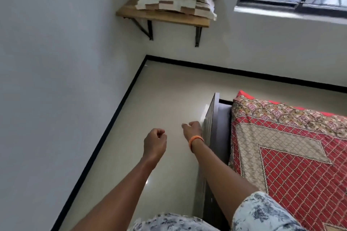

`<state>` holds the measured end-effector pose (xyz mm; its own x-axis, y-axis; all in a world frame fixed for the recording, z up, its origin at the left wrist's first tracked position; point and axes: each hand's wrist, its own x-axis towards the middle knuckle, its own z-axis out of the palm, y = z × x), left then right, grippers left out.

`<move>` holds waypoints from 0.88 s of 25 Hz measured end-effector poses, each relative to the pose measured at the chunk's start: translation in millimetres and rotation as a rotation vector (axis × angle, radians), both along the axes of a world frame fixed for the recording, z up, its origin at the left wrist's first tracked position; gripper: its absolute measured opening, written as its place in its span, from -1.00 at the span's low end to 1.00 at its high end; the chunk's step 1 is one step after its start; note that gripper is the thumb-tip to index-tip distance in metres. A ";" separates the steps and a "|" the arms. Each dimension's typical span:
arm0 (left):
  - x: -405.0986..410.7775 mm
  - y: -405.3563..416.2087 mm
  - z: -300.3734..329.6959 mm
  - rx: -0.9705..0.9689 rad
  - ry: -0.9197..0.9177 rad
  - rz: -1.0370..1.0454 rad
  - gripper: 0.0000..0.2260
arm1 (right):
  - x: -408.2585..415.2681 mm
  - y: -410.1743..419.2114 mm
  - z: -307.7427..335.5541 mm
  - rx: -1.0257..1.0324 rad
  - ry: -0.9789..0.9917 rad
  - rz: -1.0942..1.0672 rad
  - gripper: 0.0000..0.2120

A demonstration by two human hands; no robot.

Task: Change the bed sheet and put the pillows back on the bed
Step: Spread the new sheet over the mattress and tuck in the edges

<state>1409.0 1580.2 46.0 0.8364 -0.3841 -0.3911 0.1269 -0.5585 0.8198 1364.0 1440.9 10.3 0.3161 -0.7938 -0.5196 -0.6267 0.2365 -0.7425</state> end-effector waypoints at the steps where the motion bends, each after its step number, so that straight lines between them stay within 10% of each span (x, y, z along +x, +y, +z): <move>1: 24.6 -9.4 2.2 -0.016 0.011 -0.024 -0.80 | 18.0 -8.4 3.7 -0.008 -0.013 -0.037 -0.59; 10: 214.0 -154.4 -17.4 -0.084 0.151 -0.453 -0.86 | 125.6 -124.0 20.9 -0.130 0.059 -0.542 -0.89; 22: 288.1 -458.8 -14.7 -0.038 0.251 -1.002 -0.84 | 180.1 -366.1 10.7 -0.130 0.048 -1.121 -0.71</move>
<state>1697.1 1121.4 31.3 0.0219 -0.8754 -0.4829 -0.2125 -0.4761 0.8533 1544.0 1074.8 21.0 -0.6269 -0.6660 -0.4043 -0.1385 0.6059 -0.7834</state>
